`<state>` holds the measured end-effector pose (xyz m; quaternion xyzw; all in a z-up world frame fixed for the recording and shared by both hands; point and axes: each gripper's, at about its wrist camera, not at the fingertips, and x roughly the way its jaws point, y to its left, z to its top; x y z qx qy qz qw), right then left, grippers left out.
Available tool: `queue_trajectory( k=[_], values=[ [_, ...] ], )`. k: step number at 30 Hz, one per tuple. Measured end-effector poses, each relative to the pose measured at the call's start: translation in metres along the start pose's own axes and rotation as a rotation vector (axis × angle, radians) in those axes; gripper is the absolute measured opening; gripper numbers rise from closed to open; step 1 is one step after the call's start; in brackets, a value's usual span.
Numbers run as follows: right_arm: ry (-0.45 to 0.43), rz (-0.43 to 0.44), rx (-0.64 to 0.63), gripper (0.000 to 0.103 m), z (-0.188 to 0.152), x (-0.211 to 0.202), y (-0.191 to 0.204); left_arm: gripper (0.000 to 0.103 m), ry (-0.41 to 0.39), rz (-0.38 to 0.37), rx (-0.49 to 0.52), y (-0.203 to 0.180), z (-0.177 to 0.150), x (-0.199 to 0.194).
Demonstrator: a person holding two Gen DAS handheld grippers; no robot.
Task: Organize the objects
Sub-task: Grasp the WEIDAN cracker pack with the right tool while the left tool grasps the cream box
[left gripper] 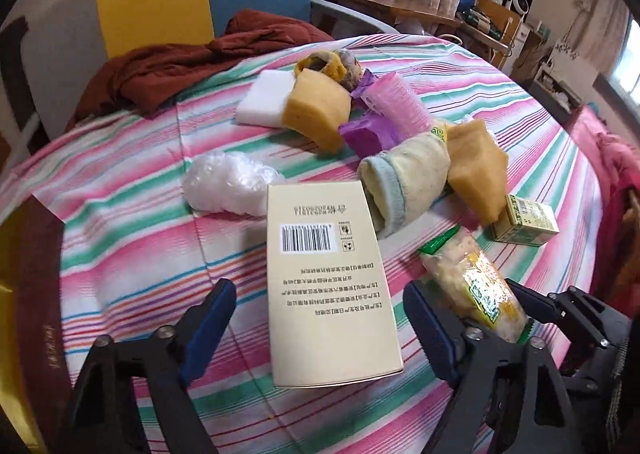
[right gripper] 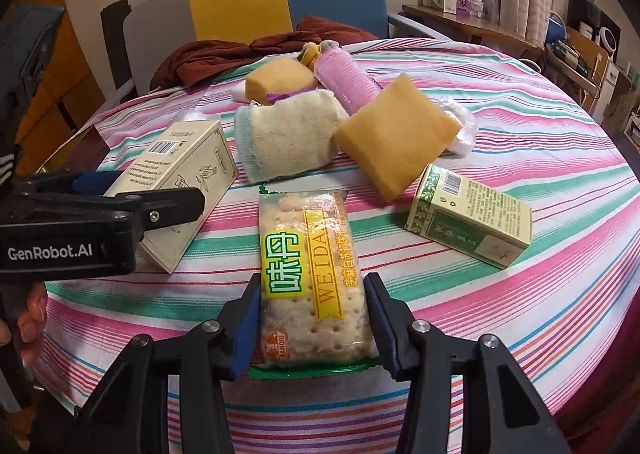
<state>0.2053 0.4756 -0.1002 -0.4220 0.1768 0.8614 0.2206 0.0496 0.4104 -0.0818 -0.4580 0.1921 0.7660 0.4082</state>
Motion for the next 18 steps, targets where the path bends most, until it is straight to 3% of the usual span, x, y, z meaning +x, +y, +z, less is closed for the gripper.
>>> queue_trajectory(
  k=[2, 3, 6, 10, 18],
  values=[
    [-0.001, 0.000, 0.001, 0.050, 0.000, 0.000, 0.000, 0.070, 0.028, -0.028, -0.019, 0.003, -0.004, 0.007],
    [-0.001, -0.001, 0.001, 0.050, 0.000, 0.000, 0.000, 0.058, 0.047, -0.047, -0.024, 0.005, -0.007, 0.012],
    [-0.003, -0.007, -0.003, 0.050, 0.000, 0.001, 0.001, 0.051, 0.016, -0.032, 0.014, 0.003, -0.014, 0.009],
    [-0.010, -0.028, -0.019, 0.050, -0.001, 0.002, 0.005, 0.050, 0.003, -0.037, 0.037, 0.001, -0.021, 0.003],
    [0.010, -0.046, -0.004, 0.049, -0.001, 0.000, 0.008, 0.050, -0.037, -0.070, -0.009, 0.016, -0.043, -0.018]
  ],
)
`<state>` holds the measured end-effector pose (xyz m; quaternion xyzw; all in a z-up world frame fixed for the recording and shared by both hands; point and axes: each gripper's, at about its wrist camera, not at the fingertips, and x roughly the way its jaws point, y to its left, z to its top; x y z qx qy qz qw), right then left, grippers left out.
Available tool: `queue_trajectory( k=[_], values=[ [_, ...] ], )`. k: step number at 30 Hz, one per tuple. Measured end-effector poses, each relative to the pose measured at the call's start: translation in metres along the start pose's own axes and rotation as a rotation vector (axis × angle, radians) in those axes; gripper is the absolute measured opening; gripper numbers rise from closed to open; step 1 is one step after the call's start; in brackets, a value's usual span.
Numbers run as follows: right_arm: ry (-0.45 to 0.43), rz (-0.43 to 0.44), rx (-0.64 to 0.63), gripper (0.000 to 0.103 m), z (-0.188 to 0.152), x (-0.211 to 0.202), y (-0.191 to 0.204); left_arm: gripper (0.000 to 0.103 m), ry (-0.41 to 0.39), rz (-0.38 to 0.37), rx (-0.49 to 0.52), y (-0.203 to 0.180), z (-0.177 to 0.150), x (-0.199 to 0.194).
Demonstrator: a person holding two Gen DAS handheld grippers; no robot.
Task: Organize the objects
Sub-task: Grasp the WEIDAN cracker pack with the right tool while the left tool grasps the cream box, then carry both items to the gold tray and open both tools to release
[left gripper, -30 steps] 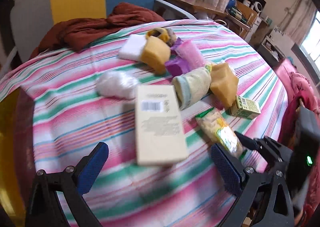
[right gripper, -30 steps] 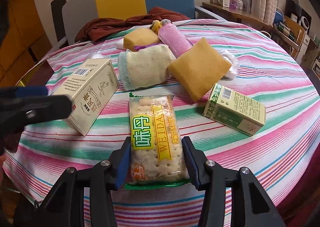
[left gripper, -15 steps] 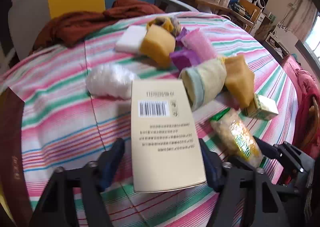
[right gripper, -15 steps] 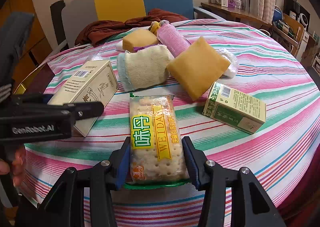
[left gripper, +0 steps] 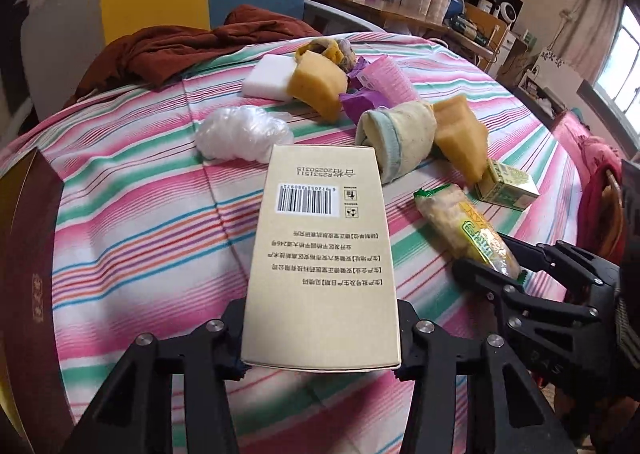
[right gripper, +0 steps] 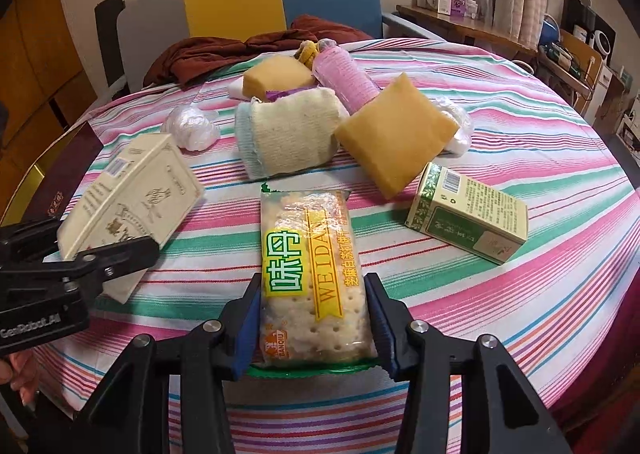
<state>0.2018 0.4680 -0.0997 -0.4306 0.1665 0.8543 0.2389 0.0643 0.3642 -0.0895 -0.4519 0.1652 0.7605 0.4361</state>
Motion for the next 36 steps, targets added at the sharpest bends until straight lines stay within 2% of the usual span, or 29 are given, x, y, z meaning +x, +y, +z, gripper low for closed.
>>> queue_trajectory(
  k=[10, 16, 20, 28, 32, 36],
  values=[
    [0.041, 0.099, 0.063, 0.048, -0.006, -0.013, 0.024, 0.050, -0.103, -0.038, -0.044, 0.017, -0.021, -0.054],
    [0.017, 0.163, 0.043, 0.048, -0.002, -0.030, 0.055, 0.050, -0.169, -0.045, -0.085, 0.040, -0.035, -0.097],
    [0.001, 0.207, -0.003, 0.048, 0.006, -0.040, 0.086, 0.050, -0.209, -0.025, -0.133, 0.066, -0.045, -0.123],
    [-0.030, 0.301, -0.115, 0.048, 0.025, -0.057, 0.158, 0.050, -0.250, 0.076, -0.274, 0.143, -0.068, -0.162],
    [-0.030, 0.356, -0.177, 0.048, 0.033, -0.064, 0.195, 0.050, -0.250, 0.136, -0.327, 0.182, -0.082, -0.173],
    [-0.013, 0.396, -0.240, 0.048, 0.042, -0.059, 0.238, 0.051, -0.215, 0.219, -0.361, 0.224, -0.095, -0.176]
  ],
)
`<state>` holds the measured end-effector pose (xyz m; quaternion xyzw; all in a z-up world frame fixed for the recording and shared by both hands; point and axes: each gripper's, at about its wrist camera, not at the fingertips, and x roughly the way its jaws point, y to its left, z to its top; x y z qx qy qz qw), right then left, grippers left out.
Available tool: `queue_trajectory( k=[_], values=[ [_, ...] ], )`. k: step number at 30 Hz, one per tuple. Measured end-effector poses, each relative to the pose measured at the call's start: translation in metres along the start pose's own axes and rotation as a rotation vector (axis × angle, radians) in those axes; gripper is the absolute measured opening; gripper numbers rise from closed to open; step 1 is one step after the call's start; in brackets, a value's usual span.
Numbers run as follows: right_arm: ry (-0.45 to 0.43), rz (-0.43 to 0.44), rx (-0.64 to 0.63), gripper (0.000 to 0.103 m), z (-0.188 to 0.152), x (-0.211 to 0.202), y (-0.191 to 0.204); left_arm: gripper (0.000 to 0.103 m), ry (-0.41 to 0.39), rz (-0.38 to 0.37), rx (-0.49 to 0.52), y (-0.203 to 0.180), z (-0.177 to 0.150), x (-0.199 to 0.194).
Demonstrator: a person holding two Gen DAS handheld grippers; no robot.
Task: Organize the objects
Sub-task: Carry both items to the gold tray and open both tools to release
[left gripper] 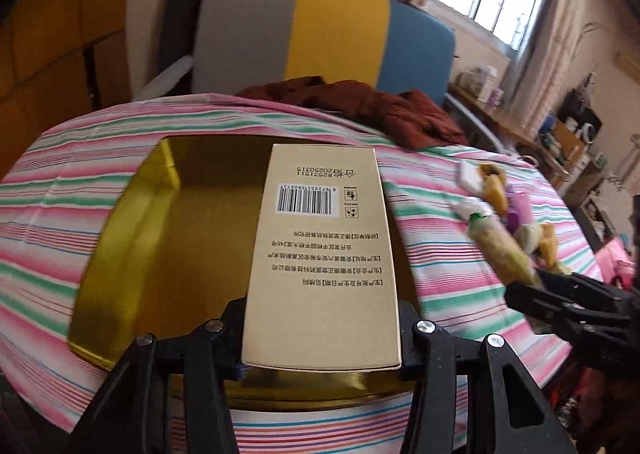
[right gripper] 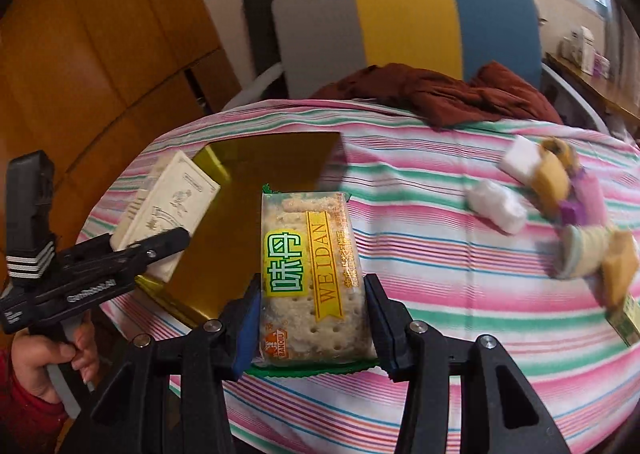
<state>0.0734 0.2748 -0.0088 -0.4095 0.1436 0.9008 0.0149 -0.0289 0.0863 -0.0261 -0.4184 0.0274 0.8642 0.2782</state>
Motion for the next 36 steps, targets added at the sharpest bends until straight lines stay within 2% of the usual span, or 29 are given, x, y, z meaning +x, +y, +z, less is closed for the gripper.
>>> queue_trajectory(
  k=[6, 9, 18, 20, 22, 27, 30, 36],
  values=[
    [0.068, 0.056, -0.049, 0.048, 0.019, 0.041, 0.052, 0.051, 0.055, 0.090, -0.033, 0.049, -0.002, 0.017],
    [0.102, 0.055, -0.058, 0.048, 0.024, 0.063, 0.071, 0.051, 0.067, 0.125, -0.054, 0.069, -0.003, 0.021],
    [0.196, 0.053, 0.043, 0.048, 0.029, 0.120, 0.089, 0.052, 0.123, 0.212, -0.058, 0.094, -0.003, 0.034],
    [0.213, 0.062, 0.068, 0.050, 0.029, 0.131, 0.090, 0.060, 0.122, 0.235, -0.065, 0.096, -0.002, 0.033],
    [0.232, 0.084, 0.093, 0.050, 0.028, 0.137, 0.090, 0.080, 0.103, 0.237, -0.083, 0.097, -0.001, 0.026],
    [0.200, 0.183, 0.107, 0.050, 0.025, 0.119, 0.085, 0.086, 0.001, 0.251, -0.159, 0.102, 0.001, -0.008],
    [0.161, 0.189, 0.074, 0.050, 0.023, 0.100, 0.083, 0.096, -0.072, 0.251, -0.236, 0.104, -0.001, -0.028],
    [0.073, 0.149, -0.021, 0.050, 0.023, 0.065, 0.080, 0.101, -0.124, 0.185, -0.339, 0.095, -0.007, -0.040]
  ],
)
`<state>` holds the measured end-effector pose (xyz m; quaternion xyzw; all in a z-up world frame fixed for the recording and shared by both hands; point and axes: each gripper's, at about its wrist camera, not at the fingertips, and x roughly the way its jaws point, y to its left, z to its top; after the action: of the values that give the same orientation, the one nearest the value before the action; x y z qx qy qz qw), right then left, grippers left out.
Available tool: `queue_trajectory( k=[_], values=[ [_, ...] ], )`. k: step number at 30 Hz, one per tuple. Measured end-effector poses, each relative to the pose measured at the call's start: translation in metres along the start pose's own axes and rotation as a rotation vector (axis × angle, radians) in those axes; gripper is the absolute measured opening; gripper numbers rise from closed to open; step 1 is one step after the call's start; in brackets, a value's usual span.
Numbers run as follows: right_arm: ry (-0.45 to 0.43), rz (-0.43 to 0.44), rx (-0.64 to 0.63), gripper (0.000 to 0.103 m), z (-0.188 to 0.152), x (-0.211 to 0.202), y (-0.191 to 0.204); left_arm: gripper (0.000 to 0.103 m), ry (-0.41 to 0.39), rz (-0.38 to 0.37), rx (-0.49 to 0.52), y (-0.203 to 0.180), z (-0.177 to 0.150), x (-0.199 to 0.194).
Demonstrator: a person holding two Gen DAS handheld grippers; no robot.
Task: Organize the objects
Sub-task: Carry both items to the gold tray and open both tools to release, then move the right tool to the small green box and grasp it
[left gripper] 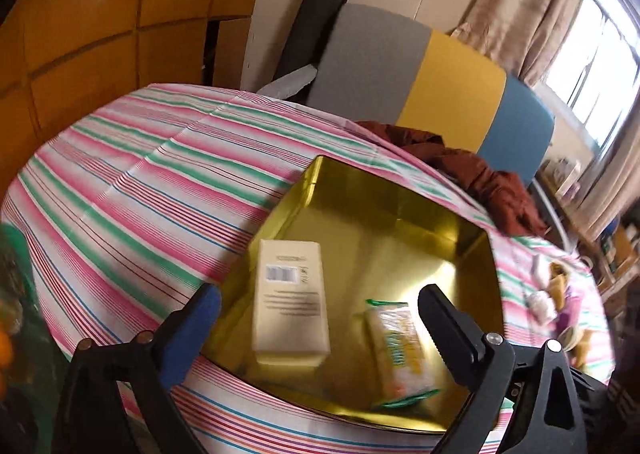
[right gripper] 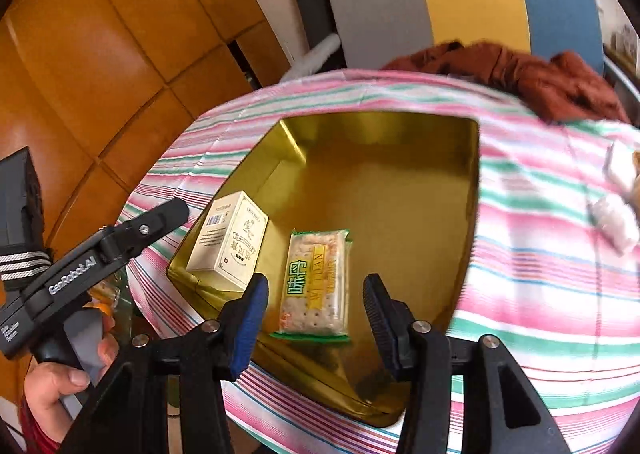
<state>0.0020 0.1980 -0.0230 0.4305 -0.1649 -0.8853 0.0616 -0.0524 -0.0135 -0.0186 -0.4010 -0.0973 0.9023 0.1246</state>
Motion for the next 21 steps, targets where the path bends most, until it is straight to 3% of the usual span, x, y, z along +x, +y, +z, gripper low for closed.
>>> queue_trajectory(
  k=[7, 21],
  values=[
    [-0.054, -0.047, -0.051, 0.050, -0.005, -0.029, -0.006, 0.102, 0.031, -0.034, 0.031, -0.028, -0.013, 0.000],
    [-0.123, -0.141, 0.008, 0.050, -0.019, -0.075, -0.060, 0.103, 0.039, -0.122, 0.138, -0.088, -0.038, -0.013]
  ],
)
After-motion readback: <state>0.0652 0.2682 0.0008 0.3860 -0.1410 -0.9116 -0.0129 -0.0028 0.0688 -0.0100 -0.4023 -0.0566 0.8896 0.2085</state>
